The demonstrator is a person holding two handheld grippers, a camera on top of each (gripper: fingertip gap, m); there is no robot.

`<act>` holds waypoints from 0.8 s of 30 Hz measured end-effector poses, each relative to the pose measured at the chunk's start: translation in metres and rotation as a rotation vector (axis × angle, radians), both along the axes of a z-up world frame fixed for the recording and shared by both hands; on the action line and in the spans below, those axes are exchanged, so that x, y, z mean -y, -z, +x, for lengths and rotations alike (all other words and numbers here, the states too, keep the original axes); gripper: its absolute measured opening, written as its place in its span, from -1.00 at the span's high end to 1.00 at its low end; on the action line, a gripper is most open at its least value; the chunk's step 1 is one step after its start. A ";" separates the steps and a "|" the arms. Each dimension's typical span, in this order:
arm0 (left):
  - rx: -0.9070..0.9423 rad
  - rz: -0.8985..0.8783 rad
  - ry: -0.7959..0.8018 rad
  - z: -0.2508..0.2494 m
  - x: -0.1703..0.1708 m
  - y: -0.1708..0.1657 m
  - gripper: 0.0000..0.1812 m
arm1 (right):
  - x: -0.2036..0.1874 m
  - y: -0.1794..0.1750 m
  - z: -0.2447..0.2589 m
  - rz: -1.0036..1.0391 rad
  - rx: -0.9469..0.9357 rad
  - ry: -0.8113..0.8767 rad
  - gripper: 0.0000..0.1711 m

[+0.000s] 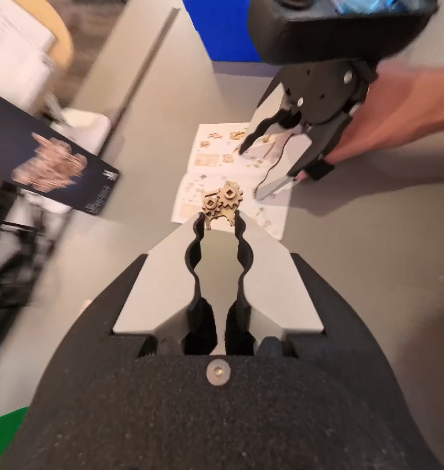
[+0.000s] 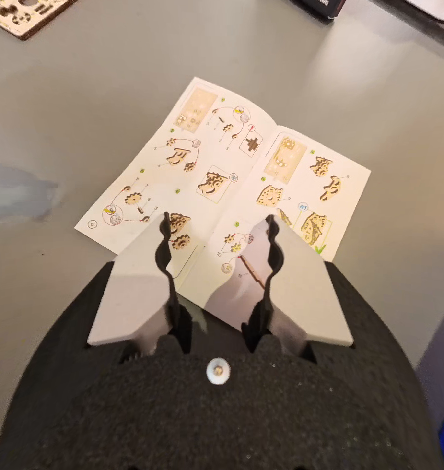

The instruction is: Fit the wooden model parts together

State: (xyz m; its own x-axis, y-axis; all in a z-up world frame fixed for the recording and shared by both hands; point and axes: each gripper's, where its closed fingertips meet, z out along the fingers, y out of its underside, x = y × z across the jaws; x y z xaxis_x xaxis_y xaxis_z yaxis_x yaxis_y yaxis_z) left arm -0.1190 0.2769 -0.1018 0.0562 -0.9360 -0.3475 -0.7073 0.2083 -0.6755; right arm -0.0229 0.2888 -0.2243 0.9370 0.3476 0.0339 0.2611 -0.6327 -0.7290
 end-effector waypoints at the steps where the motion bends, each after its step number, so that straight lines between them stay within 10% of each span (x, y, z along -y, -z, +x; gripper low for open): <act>1: -0.019 0.072 0.007 -0.002 -0.001 -0.003 0.77 | -0.002 0.000 0.003 0.003 -0.007 0.004 0.10; 14: -0.168 0.316 0.039 -0.025 0.017 0.004 0.76 | -0.030 -0.021 0.039 0.025 0.048 0.027 0.15; 24: -0.162 0.346 0.040 -0.037 0.028 0.008 0.76 | 0.013 -0.093 -0.046 0.151 -0.342 -0.102 0.23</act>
State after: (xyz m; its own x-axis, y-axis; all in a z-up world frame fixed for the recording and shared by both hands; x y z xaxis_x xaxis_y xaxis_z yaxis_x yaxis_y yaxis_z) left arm -0.1560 0.2488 -0.1102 -0.0593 -0.7623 -0.6445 -0.7858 0.4338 -0.4408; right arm -0.0687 0.2757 -0.1308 0.8643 0.4541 -0.2164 0.0430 -0.4954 -0.8676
